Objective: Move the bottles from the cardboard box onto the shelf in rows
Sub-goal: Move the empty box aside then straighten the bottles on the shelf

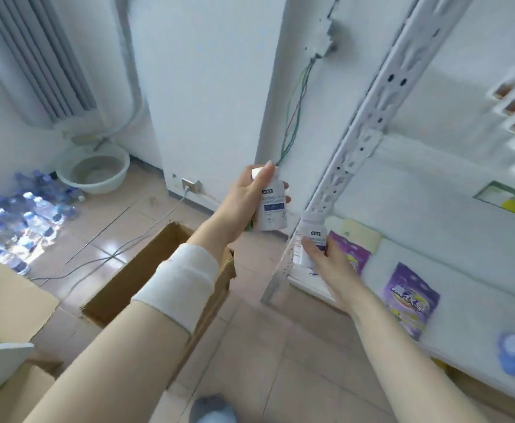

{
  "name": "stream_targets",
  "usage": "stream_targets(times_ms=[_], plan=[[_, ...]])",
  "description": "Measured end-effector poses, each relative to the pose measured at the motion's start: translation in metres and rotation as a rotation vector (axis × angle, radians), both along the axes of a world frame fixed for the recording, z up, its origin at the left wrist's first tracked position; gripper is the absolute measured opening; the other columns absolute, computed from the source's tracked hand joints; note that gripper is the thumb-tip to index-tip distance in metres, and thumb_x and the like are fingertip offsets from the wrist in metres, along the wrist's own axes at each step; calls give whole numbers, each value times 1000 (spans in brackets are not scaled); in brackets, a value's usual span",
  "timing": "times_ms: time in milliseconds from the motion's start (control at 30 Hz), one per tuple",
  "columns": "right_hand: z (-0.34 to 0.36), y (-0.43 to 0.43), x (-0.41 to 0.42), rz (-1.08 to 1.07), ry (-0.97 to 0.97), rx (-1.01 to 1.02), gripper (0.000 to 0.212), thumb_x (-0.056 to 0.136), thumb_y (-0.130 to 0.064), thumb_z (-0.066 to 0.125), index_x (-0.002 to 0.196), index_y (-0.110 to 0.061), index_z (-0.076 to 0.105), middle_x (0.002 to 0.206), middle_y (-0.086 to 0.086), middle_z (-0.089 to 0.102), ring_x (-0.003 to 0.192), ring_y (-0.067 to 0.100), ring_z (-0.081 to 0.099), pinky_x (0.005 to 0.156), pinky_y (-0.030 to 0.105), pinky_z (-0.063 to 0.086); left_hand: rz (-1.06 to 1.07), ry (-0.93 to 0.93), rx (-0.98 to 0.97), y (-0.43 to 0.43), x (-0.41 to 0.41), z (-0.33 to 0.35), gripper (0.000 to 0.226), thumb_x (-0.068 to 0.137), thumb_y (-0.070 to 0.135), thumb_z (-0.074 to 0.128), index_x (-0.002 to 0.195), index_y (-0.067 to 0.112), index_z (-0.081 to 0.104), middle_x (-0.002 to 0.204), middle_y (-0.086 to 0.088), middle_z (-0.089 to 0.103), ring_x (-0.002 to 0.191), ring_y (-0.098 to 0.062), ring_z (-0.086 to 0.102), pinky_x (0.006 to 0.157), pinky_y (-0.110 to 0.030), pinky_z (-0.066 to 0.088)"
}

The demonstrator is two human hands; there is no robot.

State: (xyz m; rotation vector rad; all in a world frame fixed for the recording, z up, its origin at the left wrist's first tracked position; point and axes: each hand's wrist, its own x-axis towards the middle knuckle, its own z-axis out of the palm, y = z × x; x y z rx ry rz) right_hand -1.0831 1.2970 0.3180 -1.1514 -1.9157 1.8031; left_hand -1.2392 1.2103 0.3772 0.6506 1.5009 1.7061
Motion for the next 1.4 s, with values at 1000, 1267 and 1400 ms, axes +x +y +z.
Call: stream_targets(times_ms=[1000,1267,1400], plan=[[201,281,714,-709,398,346,95,28,-67,83,111,-27,59,112,-5,69,107,11,63,98,35,47,-897,412,451,425,694,209,28,93,41,51,90,13,57,82,-5,60,78,-18,59,69,-27,48],[238,393,820,-801,445,325,87,49,-47,83,125,-16,54,120,3,66,108,15,64,91,29,53,-985,378,411,552,794,228,30,93,39,53,111,15,52,97,-2,68,84,-10,69,76,-27,57],[242,446,874,-832,394,314,66,60,-41,75,118,-16,57,121,7,64,107,15,64,93,31,48,-1036,392,388,602,845,232,29,94,34,51,110,10,53,87,0,67,72,-7,68,59,-17,54]])
